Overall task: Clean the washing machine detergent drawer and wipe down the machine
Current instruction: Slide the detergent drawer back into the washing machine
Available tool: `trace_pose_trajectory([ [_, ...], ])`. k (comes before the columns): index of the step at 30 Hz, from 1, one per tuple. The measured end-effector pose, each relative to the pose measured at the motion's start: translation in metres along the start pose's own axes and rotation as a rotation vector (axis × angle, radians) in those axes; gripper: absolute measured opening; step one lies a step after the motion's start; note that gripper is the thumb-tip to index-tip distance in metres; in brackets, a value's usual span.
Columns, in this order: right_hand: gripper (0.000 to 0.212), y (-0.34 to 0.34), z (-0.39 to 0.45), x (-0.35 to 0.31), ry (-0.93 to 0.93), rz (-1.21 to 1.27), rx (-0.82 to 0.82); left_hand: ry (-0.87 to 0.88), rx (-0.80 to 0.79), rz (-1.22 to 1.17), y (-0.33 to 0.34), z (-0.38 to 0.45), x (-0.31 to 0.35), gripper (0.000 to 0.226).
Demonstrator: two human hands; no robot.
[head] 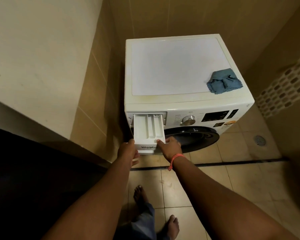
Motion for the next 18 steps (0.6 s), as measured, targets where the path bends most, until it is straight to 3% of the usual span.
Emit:
trace_pose_trajectory([
  [3,0.049,-0.001,-0.002,0.001,-0.055,-0.063,0.000,0.068,0.031,0.076,-0.002,-0.001,0.003,0.042],
  [7,0.054,-0.002,-0.004,0.001,-0.115,-0.206,-0.034,0.357,0.199,0.479,-0.011,-0.008,0.022,0.062],
  [9,0.060,-0.007,-0.008,-0.006,-0.230,-0.403,0.007,0.490,0.271,0.671,-0.015,-0.017,0.025,0.072],
  [13,0.082,-0.023,-0.015,-0.031,-0.481,-0.791,0.231,0.755,0.465,1.060,-0.014,-0.036,0.041,0.085],
  [18,0.111,-0.033,0.011,-0.056,-0.576,-0.943,0.233,0.841,0.491,1.224,-0.014,-0.029,0.081,0.104],
])
Point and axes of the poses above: each hand's wrist, its own z-axis towards the middle knuckle, its own y-axis out of the palm, x = y × z, the point moved 9 cm from there along z, towards the middle knuckle, and after that the axes turned 3 degrees about -y, right-handed, at the moved point
